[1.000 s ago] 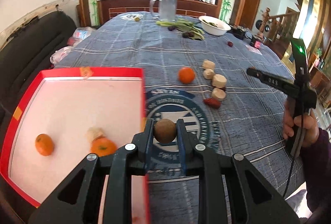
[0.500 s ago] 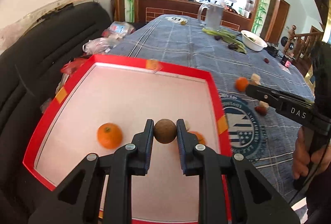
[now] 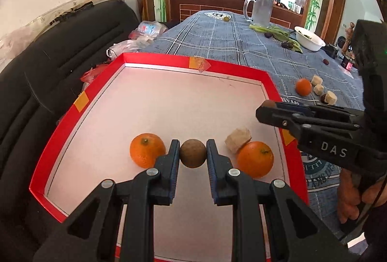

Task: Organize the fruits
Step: 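Carry both kiwis into the red tray and open both tools to release them, then lift both open tools away from the tray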

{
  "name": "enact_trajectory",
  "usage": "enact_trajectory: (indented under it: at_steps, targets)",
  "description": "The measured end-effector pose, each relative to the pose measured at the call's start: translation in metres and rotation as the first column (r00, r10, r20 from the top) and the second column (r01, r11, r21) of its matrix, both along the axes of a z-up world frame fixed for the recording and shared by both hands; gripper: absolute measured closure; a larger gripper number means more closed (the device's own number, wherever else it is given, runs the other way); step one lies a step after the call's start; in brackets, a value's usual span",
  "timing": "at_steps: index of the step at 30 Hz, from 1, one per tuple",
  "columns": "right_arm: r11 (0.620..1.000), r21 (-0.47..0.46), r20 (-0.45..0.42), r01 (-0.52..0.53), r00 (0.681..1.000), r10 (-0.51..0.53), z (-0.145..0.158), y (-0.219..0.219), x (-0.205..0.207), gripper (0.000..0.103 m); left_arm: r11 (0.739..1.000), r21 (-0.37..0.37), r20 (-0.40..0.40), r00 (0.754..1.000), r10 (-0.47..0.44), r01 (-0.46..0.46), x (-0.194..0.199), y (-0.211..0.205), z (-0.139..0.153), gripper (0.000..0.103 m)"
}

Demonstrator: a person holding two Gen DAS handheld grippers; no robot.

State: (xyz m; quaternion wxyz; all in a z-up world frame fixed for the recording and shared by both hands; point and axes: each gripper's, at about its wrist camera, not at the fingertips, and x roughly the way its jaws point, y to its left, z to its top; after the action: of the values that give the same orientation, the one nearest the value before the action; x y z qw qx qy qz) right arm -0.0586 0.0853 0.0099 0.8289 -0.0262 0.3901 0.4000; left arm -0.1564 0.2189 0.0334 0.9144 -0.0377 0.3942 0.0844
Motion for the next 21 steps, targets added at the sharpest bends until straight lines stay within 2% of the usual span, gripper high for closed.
enact_trajectory:
  at_steps: [4,6,9,12,14,15,17,19,21]
  targets:
    - [1.0,0.004,0.0,-0.022,1.0,0.022,0.0,0.001,-0.004,0.075,1.0,0.019,-0.018,1.0,0.018,-0.017,0.002,0.0,-0.003,0.079]
    - [0.999,0.013,-0.002,-0.034,0.999,0.034,0.001,-0.001,-0.006,0.068,1.0,0.02,-0.03,0.999,0.024,-0.023,0.003,0.0,-0.005,0.079]
    - [0.999,0.02,0.001,-0.044,0.999,0.044,0.002,-0.002,-0.008,0.064,0.999,0.031,-0.038,0.999,0.027,-0.026,0.003,-0.002,-0.006,0.078]
    - [0.999,0.029,0.002,-0.044,0.999,0.044,0.004,-0.004,-0.008,0.061,0.999,0.029,-0.033,0.999,0.031,-0.03,0.003,-0.003,-0.003,0.064]
    - [0.998,0.048,-0.001,-0.032,0.999,0.032,0.007,-0.009,-0.006,0.057,0.999,0.033,-0.027,0.999,0.032,-0.031,0.002,-0.006,0.0,0.05]
    - [0.998,0.056,-0.004,-0.027,1.0,0.028,0.008,-0.011,-0.005,0.056,0.999,0.038,-0.024,0.999,0.033,-0.032,0.002,-0.008,0.001,0.045]
    - [0.996,0.089,-0.016,-0.009,1.0,0.011,0.012,-0.02,-0.002,0.056,0.997,0.067,-0.015,0.999,0.044,-0.043,0.0,-0.013,0.006,0.031]
    - [0.994,0.106,-0.021,0.009,1.0,-0.006,0.016,-0.029,0.001,0.056,0.996,0.082,-0.005,0.999,0.041,-0.041,0.0,-0.018,0.01,0.026]
    - [0.992,0.123,-0.024,0.029,0.999,-0.026,0.019,-0.042,0.005,0.056,0.996,0.087,0.0,1.0,0.03,-0.029,-0.001,-0.024,0.014,0.026]
